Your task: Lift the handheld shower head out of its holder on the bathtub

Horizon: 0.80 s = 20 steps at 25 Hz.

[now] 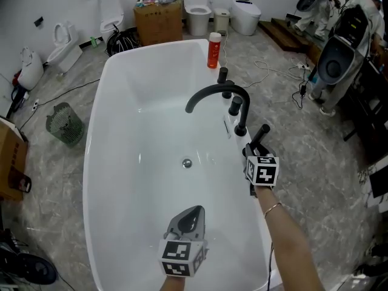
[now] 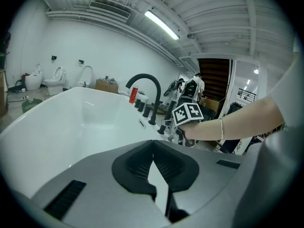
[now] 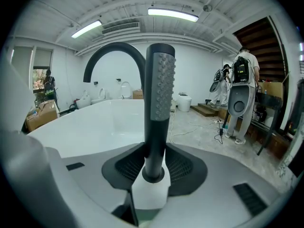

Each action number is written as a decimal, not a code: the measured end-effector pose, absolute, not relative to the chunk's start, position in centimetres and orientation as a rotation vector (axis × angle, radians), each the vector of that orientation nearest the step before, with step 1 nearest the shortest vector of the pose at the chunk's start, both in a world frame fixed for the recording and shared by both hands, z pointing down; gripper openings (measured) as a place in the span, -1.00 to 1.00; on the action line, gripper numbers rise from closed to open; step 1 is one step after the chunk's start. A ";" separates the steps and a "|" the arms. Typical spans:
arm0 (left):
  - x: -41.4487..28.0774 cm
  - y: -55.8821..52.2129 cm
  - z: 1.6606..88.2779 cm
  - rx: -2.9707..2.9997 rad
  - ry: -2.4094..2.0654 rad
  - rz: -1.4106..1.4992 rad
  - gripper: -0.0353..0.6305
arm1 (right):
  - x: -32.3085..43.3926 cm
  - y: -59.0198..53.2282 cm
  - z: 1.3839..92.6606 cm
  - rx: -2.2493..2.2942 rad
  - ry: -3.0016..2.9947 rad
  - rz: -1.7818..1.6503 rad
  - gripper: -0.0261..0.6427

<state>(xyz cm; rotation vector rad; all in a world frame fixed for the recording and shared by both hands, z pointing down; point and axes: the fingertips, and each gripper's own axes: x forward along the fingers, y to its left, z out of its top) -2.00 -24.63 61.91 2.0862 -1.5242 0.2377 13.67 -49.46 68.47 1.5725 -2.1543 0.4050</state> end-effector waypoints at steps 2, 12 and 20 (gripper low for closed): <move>-2.1 -24.6 61.7 2.084 -1.524 0.235 -0.83 | 13.5 -49.4 68.3 1.556 -2.146 0.389 -0.52; -2.2 -24.2 60.7 2.082 -1.521 0.233 -0.83 | 13.1 -48.0 66.5 1.531 -2.164 0.305 -0.53; -2.5 -23.7 58.4 2.083 -1.530 0.239 -0.83 | 13.0 -47.1 61.9 1.564 -2.218 0.300 -0.53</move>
